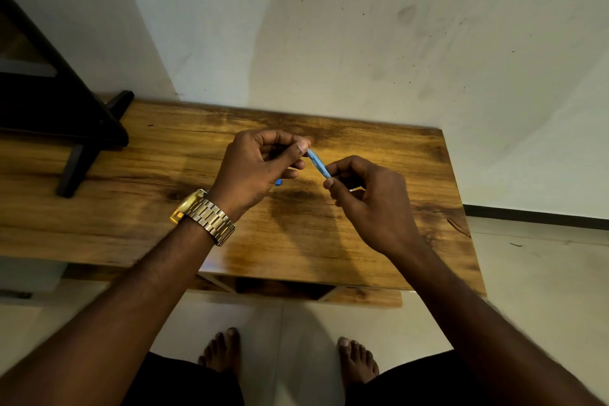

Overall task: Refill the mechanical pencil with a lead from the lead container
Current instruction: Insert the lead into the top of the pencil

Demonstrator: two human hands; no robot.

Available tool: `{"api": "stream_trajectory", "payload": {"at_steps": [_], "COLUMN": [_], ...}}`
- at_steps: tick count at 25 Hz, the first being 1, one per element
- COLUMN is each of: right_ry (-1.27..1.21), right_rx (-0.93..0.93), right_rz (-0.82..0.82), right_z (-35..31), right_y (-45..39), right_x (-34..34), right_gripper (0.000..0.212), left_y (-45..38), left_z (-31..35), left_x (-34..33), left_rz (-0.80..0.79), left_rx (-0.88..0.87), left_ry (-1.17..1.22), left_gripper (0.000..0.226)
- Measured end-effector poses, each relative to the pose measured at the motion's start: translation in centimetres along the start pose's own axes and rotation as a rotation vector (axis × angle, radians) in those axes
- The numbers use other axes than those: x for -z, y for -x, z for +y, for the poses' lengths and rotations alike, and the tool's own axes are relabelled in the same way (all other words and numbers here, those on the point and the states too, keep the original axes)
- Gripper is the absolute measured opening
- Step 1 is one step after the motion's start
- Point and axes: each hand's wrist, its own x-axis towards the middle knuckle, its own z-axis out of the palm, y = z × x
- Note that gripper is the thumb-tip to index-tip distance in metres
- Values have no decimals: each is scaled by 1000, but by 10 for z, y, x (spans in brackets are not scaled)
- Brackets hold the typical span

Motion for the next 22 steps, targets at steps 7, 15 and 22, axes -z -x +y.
{"api": "stream_trajectory", "payload": {"at_steps": [7,15,22], "right_ry": [-19,-56,-45], "right_rx": [9,23,-14], "right_rz": [-21,-32,-56], "right_z": [2,3,4], "right_y": [-1,-1,-3], "right_x": [-2,-1,-2], "right_gripper": [17,18,17], "left_y": [0,-1,7], "left_z": [2,3,1], "left_x": [4,15,9], "left_rz": [-28,-104,68], "left_rx": [29,127,-289], "left_ry": [51,121,-479], "left_gripper": [13,14,17]}}
